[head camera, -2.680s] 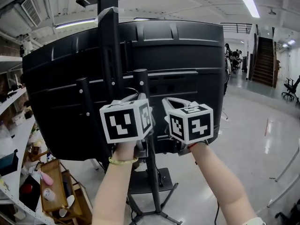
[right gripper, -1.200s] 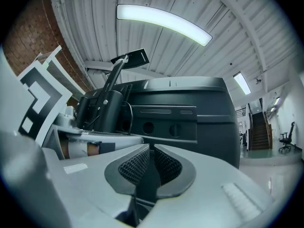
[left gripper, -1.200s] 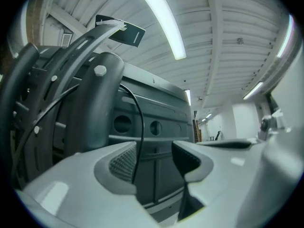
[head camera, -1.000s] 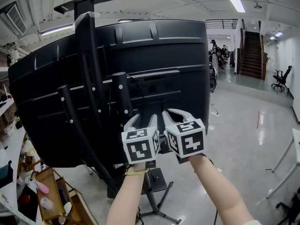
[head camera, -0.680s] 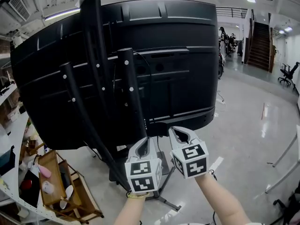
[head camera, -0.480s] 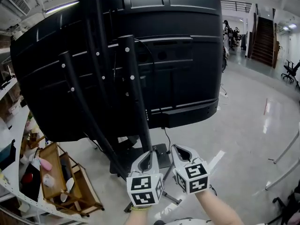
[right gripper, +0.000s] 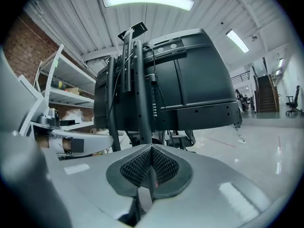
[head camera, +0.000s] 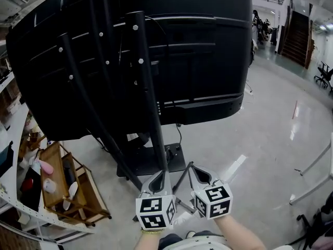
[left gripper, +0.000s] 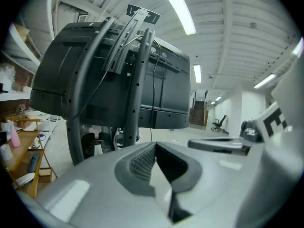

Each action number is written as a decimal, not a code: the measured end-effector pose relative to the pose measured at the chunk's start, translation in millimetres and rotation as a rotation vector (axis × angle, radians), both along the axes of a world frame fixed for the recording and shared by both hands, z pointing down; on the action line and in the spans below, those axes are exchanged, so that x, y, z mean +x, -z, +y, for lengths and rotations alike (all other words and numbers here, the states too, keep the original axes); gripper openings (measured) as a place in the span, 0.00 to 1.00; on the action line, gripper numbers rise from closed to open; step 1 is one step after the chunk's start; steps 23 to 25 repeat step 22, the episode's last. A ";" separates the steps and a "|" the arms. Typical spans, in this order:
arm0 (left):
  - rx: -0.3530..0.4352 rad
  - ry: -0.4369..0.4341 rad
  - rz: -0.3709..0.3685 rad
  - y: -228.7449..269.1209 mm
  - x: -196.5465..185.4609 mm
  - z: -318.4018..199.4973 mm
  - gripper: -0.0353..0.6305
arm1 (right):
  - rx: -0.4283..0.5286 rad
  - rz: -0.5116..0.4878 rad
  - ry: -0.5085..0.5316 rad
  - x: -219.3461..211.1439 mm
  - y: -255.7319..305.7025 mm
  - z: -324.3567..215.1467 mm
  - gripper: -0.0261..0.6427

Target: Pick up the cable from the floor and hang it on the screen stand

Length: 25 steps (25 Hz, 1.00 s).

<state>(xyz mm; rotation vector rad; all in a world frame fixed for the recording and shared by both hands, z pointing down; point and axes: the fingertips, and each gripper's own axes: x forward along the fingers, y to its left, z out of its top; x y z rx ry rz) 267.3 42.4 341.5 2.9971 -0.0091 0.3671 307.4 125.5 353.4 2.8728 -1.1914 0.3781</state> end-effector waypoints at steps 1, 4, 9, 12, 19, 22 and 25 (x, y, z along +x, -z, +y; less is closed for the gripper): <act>0.004 -0.003 0.000 -0.2 0.9 1.3 0.06 | -0.002 0.003 0.002 -0.3 0.2 -0.7 0.04; 0.006 -0.008 -0.003 -1.9 3.0 4.1 0.06 | -0.007 0.010 0.008 -2.1 0.1 -2.6 0.04; 0.009 -0.012 0.001 0.4 7.3 6.2 0.06 | -0.001 0.022 0.009 -0.2 5.0 -1.7 0.04; 0.013 -0.011 0.006 3.0 10.7 5.4 0.06 | 0.001 0.029 0.010 1.8 7.7 -2.0 0.04; -0.003 -0.017 0.001 1.0 16.6 6.5 0.06 | -0.004 0.027 0.007 5.6 6.0 -1.5 0.04; -0.021 -0.016 -0.007 -2.8 17.9 5.8 0.06 | -0.003 0.028 0.007 6.3 5.0 -1.3 0.04; -0.021 -0.016 -0.007 -2.8 17.9 5.8 0.06 | -0.003 0.028 0.007 6.3 5.0 -1.3 0.04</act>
